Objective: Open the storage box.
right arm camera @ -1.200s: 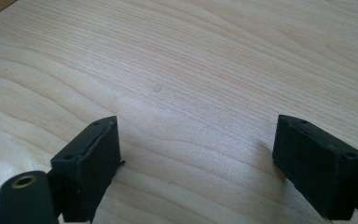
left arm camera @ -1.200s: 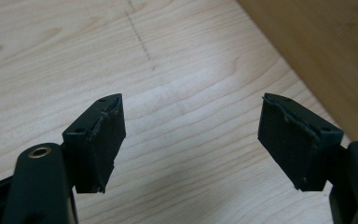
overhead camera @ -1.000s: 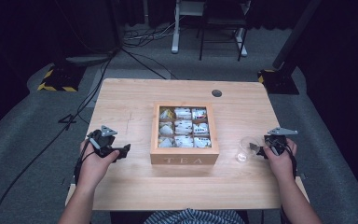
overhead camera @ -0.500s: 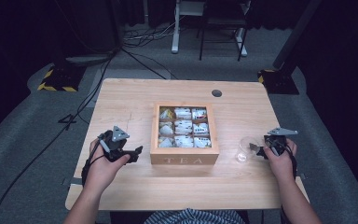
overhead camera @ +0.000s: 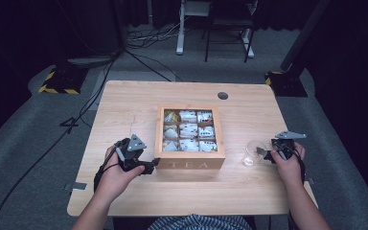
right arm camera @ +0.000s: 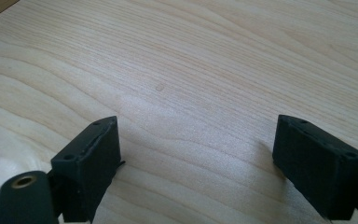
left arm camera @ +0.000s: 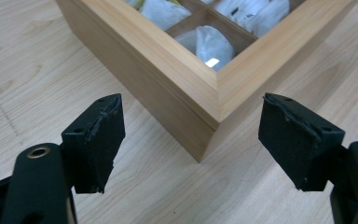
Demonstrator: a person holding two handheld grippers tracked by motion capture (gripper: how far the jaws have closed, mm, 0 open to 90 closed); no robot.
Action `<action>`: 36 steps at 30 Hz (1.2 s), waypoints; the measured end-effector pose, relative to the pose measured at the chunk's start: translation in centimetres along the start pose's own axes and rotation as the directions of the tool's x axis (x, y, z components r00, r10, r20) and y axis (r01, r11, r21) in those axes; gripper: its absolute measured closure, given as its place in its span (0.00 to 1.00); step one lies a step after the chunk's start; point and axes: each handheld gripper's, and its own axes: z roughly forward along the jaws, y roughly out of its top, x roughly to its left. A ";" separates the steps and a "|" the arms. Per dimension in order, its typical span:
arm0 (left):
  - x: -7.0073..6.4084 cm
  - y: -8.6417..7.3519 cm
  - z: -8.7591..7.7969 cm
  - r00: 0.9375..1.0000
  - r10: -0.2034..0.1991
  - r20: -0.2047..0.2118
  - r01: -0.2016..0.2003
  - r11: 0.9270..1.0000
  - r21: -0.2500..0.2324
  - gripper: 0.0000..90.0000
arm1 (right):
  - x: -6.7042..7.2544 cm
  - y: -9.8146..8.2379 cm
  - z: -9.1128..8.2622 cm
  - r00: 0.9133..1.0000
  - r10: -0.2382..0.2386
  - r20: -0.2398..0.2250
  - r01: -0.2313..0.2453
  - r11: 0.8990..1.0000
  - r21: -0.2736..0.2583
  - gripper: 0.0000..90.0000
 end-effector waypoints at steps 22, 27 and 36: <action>-0.5 -0.7 2.1 0.999 0.041 0.022 -0.042 0.999 0.032 0.53 | 0.0 0.0 0.0 1.000 -0.004 -0.006 0.004 1.000 0.000 0.17; -0.6 -0.7 2.2 0.999 0.051 0.020 -0.052 0.997 0.051 0.55 | 0.1 0.0 0.0 1.000 -0.004 -0.008 0.004 1.000 0.000 0.17; -0.3 -0.7 1.8 0.998 0.039 0.039 -0.041 0.998 0.053 0.61 | 0.1 0.0 0.0 1.000 -0.005 -0.009 0.005 1.000 0.000 0.17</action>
